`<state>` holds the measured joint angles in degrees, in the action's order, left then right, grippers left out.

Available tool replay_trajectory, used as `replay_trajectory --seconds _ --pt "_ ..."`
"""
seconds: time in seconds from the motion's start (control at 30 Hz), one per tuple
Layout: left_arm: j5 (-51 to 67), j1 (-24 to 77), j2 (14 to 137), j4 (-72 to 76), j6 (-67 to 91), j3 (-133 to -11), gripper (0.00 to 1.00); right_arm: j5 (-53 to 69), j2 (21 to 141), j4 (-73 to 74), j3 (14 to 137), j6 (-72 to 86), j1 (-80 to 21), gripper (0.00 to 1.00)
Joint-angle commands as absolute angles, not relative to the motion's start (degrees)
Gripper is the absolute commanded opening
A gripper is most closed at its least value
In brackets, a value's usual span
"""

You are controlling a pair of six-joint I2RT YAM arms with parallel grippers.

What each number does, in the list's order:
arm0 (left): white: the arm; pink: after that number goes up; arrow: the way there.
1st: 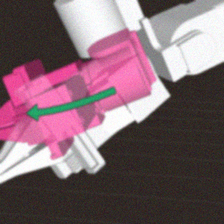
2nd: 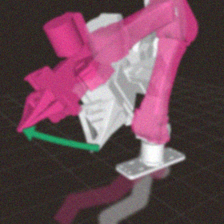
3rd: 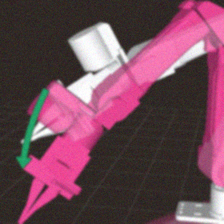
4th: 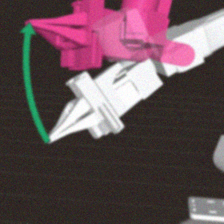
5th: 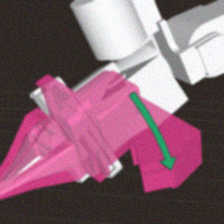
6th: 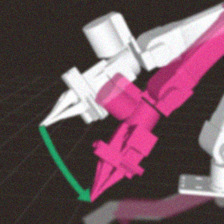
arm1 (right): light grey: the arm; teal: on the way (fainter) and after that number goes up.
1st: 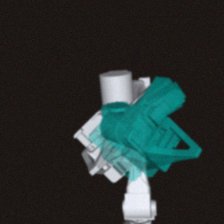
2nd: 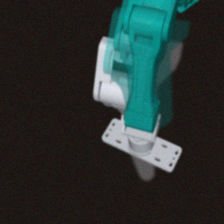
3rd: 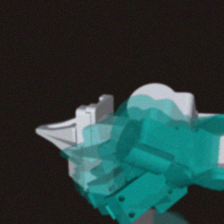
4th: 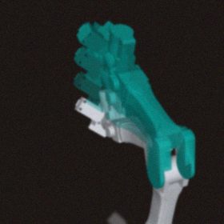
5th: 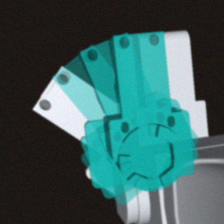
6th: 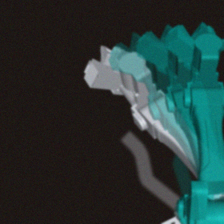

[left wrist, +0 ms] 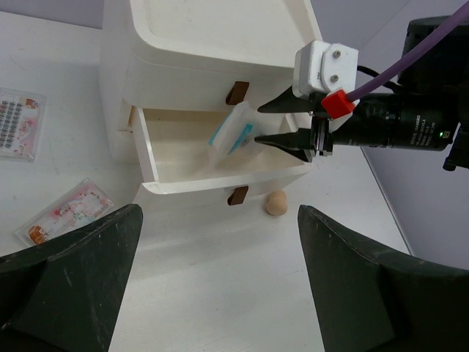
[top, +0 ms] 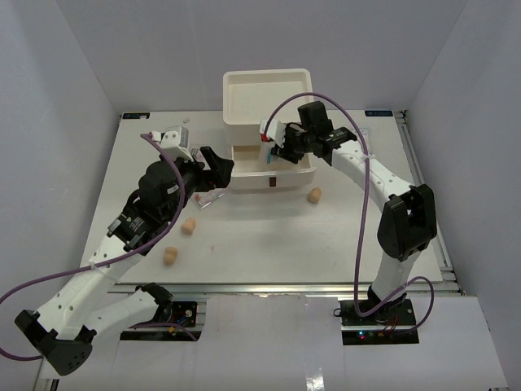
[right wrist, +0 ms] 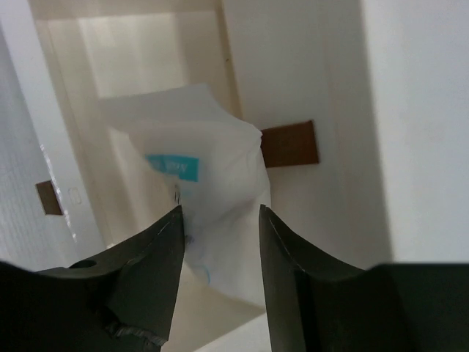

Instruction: Organize the makeup

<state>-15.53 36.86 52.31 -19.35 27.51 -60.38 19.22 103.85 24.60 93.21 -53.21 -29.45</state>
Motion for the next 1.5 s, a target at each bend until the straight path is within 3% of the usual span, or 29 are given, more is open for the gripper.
replay_trajectory --seconds 0.0,0.23,0.53,0.7,0.83,0.9,1.03,1.47 --pt "-15.56 36.65 52.47 -19.34 27.68 -60.03 0.98 19.60 98.43 22.94 89.30 -53.26 -29.09 0.60" --pt "-14.93 36.65 53.47 -18.97 27.33 -60.38 0.98 25.90 93.52 24.74 92.41 -47.44 -26.27 0.59" --pt "-14.10 36.65 54.30 -18.35 27.44 -59.94 0.98 36.76 95.24 24.80 97.36 -26.39 -9.86 0.55" --pt "-13.34 36.56 55.13 -18.10 27.52 -60.04 0.98 28.80 100.14 21.75 95.77 -9.33 -2.44 0.56" --pt "-12.74 36.56 55.81 -18.11 27.51 -60.47 0.98 15.49 103.65 19.95 95.80 -2.47 -0.67 0.67" --pt "-12.54 36.56 56.35 -18.11 27.72 -60.59 0.98 13.84 107.28 19.26 97.06 -1.30 1.96 0.73" --pt "-11.93 36.56 57.15 -18.20 28.06 -60.83 0.98 11.67 113.71 18.09 101.43 -1.64 3.47 0.76" --pt "-12.28 36.56 58.62 -19.60 29.48 -62.35 0.98 6.33 128.46 16.11 110.71 -4.70 4.72 0.76"
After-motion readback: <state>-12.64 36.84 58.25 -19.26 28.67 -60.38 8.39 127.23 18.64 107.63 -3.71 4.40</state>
